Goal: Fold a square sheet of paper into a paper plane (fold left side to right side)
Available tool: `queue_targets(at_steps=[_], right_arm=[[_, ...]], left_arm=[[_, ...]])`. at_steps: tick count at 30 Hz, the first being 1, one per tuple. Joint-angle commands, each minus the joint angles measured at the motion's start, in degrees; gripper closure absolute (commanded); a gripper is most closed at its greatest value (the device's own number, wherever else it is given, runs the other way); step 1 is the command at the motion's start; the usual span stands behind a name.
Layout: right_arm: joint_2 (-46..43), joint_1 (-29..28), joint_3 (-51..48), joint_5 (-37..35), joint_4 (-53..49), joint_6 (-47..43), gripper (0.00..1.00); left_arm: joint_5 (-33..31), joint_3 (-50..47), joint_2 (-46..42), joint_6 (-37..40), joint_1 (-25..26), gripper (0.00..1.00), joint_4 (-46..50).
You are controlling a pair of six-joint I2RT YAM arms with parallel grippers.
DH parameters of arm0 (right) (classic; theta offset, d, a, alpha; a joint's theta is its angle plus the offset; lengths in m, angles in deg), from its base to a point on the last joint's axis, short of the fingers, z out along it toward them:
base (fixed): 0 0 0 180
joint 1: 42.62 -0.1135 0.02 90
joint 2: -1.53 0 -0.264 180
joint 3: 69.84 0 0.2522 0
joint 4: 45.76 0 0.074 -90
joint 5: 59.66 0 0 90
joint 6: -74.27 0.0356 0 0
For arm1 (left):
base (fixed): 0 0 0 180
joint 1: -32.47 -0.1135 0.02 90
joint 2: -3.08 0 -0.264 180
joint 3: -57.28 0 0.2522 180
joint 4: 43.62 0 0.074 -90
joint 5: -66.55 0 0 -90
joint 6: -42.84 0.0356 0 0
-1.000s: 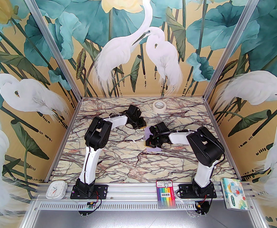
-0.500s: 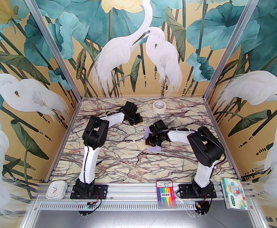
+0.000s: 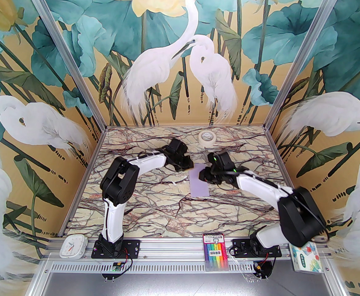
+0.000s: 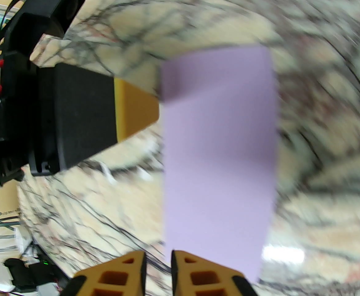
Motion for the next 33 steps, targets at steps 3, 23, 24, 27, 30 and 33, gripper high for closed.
queue_targets(at_steps=[3,23,24,27,30,33], right_arm=[[-3.4,1.4,-3.7,-2.5,-3.0,-0.8,0.68],[2.5,2.3,-8.1,2.9,2.4,3.1,0.60],[2.9,2.4,-8.0,3.1,2.5,3.2,0.60],[4.2,2.5,-7.8,3.4,2.5,3.4,0.60],[5.4,2.5,-7.5,3.7,2.4,3.4,0.61],[5.8,2.5,-7.6,4.2,2.7,3.5,0.61]], left_arm=[[-2.9,-2.6,0.9,0.2,2.0,0.90,0.1],[-6.3,-5.9,4.1,0.2,2.6,0.91,0.3],[-6.3,-6.0,4.0,0.1,2.5,0.91,0.1],[-6.1,-6.2,3.8,-0.1,2.6,0.91,-0.2],[-6.1,-6.2,3.8,-0.2,2.6,0.91,-0.3],[-6.0,-6.1,3.7,-0.3,2.6,0.91,-0.5]])
